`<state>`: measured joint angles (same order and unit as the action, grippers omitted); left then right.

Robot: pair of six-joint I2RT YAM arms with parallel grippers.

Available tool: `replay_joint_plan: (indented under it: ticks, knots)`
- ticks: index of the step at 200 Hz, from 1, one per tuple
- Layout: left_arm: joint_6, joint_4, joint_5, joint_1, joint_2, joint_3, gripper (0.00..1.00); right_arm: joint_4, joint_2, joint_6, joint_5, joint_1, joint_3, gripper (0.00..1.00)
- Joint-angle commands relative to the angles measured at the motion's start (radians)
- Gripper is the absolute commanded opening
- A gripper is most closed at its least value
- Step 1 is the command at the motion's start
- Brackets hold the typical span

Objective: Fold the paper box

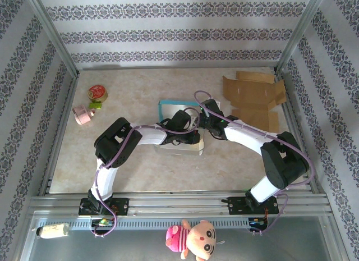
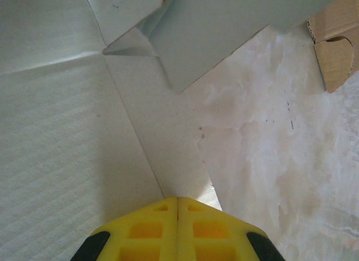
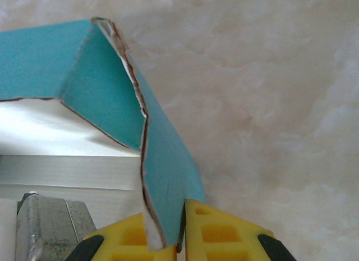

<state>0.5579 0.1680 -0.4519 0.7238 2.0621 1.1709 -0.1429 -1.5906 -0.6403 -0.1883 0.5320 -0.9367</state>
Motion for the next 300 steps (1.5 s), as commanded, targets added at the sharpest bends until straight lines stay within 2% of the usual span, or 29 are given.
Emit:
replay_joint_plan:
  ticks: [1,37,67,97,137,159,192,209,226,243,264,284,300]
  knots:
    - [0.000,-0.052,0.056,-0.024,0.054,-0.040,0.00,0.013,-0.027,-0.082,0.070,0.004,0.034,0.12]
    - [0.008,-0.035,0.058,-0.026,0.048,-0.045,0.00,0.029,-0.045,-0.081,0.025,0.031,0.087,0.11]
    - [0.052,0.054,0.102,-0.026,-0.029,-0.113,0.00,0.031,-0.046,-0.059,-0.028,0.035,0.104,0.11]
    - [0.138,0.141,0.112,-0.026,-0.092,-0.166,0.13,0.036,-0.060,-0.037,-0.047,0.036,0.108,0.10]
    - [0.213,0.221,0.156,-0.026,-0.179,-0.233,0.21,0.036,-0.062,-0.029,-0.056,0.036,0.107,0.10]
    - [0.216,0.244,0.199,-0.028,-0.257,-0.273,0.27,0.037,-0.063,-0.024,-0.058,0.036,0.106,0.10]
    - [0.176,0.196,0.283,-0.027,-0.391,-0.316,0.29,0.025,-0.070,-0.019,-0.055,0.034,0.084,0.10]
    - [0.157,0.095,0.268,-0.029,-0.399,-0.277,0.25,0.005,-0.063,-0.027,-0.049,0.035,0.066,0.10]
    - [0.171,0.023,0.180,-0.027,-0.351,-0.223,0.12,-0.022,-0.046,-0.040,-0.044,0.034,0.047,0.10]
    - [0.217,0.062,0.094,-0.026,-0.283,-0.207,0.00,-0.034,-0.025,-0.048,-0.036,0.036,0.031,0.12]
    - [0.254,0.146,0.049,-0.026,-0.207,-0.202,0.00,-0.055,-0.010,-0.058,-0.029,0.037,0.015,0.12]
    - [0.256,0.152,-0.016,-0.025,-0.133,-0.154,0.00,-0.095,-0.008,-0.068,-0.034,0.039,-0.009,0.12]
    - [0.254,0.158,-0.023,-0.026,-0.095,-0.142,0.00,-0.121,-0.006,-0.068,-0.040,0.040,-0.027,0.12]
